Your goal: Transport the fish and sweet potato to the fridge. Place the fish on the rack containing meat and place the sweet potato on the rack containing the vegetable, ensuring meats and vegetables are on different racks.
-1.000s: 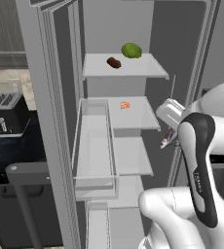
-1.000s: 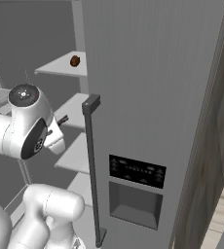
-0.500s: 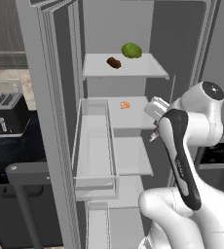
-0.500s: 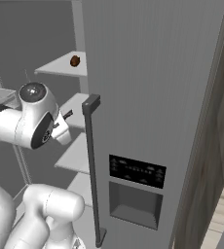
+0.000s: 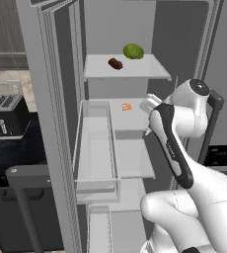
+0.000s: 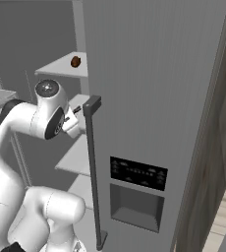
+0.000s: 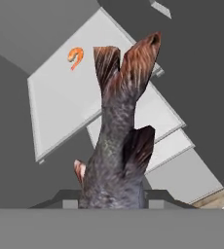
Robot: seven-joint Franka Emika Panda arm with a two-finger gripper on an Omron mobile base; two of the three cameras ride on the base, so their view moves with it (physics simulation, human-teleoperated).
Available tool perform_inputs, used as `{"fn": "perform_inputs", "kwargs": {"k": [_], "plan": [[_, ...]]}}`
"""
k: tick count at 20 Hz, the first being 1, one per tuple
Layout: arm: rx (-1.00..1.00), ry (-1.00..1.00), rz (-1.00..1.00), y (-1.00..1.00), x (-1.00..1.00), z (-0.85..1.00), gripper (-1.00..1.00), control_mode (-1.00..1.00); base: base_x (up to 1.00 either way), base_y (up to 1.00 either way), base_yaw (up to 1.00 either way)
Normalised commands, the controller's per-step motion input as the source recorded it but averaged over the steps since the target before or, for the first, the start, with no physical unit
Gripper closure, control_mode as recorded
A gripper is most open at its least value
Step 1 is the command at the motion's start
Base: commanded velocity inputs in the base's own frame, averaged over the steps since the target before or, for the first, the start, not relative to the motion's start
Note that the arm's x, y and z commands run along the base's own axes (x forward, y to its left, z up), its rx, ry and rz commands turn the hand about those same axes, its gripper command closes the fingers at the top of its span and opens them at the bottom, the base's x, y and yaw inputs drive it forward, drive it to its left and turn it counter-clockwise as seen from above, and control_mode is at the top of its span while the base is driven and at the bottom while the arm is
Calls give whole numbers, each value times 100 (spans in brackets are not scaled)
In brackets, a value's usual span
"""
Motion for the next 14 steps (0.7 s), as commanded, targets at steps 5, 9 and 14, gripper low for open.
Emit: {"fn": "perform_inputs", "kwargs": {"k": [5, 9, 14], "plan": [[0, -1, 0, 0, 60, -45, 100, -100, 0, 0, 0], [0, -14, 0, 4, 61, -36, 100, -100, 0, 0, 0], [0, -3, 0, 0, 68, -27, 100, -100, 0, 0, 0]]}}
